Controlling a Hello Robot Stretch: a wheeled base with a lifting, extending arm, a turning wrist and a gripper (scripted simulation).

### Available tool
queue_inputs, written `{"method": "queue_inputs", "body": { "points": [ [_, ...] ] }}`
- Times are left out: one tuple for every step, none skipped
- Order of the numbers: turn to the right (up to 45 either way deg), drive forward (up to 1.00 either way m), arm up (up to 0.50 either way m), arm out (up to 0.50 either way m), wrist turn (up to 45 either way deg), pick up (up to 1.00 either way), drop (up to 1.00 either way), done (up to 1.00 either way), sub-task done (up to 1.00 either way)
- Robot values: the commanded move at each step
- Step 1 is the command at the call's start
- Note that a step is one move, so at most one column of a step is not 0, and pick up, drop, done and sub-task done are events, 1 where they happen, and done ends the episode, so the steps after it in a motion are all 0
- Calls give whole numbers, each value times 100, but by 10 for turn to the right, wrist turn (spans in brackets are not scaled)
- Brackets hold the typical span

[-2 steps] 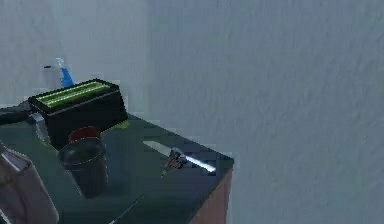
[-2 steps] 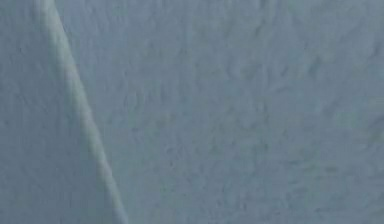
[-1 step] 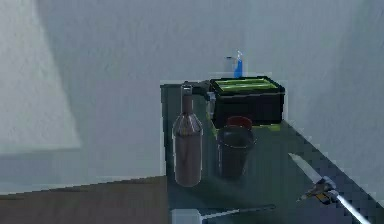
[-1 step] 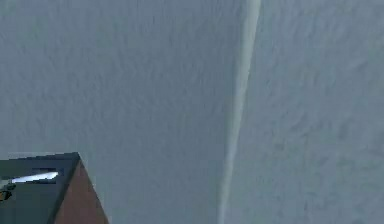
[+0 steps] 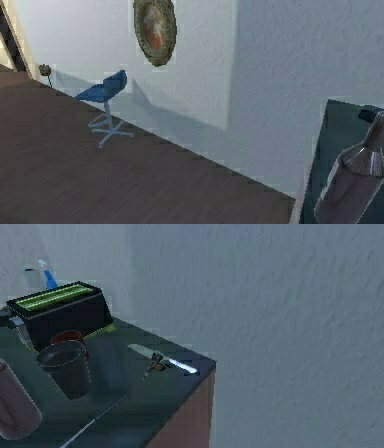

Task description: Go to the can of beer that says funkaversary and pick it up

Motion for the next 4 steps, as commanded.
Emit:
{"method": "queue_inputs", "body": {
  "points": [
    [-90,0,0,0,0,0,0,0,0],
    [0,0,50,0,0,0,0,0,0],
    [0,0,38,0,0,0,0,0,0],
    [0,0,0,22,0,0,0,0,0]
  ]
}}
